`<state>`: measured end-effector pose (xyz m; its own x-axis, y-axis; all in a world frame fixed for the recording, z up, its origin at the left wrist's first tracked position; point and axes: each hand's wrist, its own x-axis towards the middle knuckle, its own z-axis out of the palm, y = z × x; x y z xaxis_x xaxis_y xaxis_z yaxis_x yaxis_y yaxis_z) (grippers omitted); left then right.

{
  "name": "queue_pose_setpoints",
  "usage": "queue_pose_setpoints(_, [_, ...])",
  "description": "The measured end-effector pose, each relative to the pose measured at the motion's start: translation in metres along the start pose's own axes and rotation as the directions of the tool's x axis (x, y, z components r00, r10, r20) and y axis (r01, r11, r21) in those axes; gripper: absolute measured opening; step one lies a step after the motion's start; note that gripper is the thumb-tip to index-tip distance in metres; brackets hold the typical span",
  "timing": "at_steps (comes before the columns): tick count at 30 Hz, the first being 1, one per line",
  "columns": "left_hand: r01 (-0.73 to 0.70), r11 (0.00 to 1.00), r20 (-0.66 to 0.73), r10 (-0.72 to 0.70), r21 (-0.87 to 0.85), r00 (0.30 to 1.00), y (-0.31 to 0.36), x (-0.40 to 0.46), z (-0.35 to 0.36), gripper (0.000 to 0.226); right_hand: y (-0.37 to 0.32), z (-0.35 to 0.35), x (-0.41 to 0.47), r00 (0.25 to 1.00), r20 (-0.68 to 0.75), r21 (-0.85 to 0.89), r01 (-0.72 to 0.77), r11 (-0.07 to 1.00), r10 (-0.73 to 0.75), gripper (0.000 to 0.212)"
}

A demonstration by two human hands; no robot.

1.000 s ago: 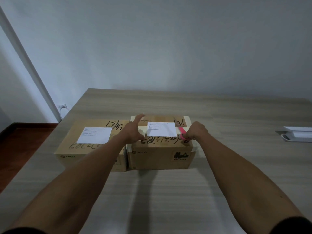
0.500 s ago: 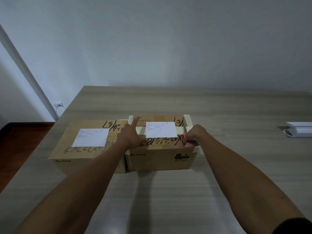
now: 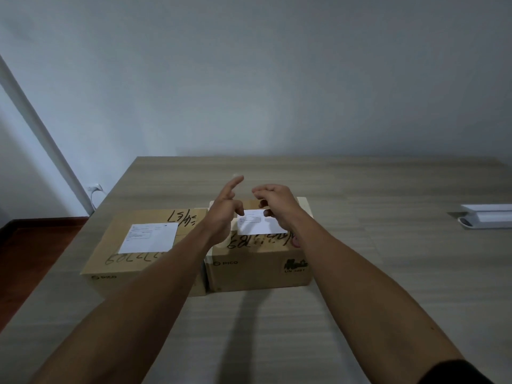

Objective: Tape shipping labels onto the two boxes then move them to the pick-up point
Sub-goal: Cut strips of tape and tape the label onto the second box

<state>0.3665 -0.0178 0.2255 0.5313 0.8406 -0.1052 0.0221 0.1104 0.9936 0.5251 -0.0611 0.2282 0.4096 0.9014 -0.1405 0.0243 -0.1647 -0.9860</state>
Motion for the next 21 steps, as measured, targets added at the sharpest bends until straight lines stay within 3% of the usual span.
queue_pose_setpoints(8, [0.025, 0.995, 0.025, -0.023, -0.093, 0.999, 0.007, -0.016, 0.010, 0.086, 0.001, 0.016, -0.007, 0.996, 0.057, 0.230, -0.076, 0.970, 0.064, 0.024])
queue_pose_setpoints(15, [0.053, 0.988, 0.040, -0.048, -0.144, 0.998, 0.006, -0.025, 0.012, 0.081, 0.006, 0.020, -0.013, 0.997, 0.057, 0.294, -0.058, 0.954, 0.044, 0.014])
queue_pose_setpoints(21, [-0.011, 0.999, 0.006, 0.011, 0.035, 1.000, -0.005, -0.025, 0.004, 0.084, 0.004, 0.021, -0.018, 1.000, 0.014, 0.197, -0.028, 0.980, 0.026, 0.006])
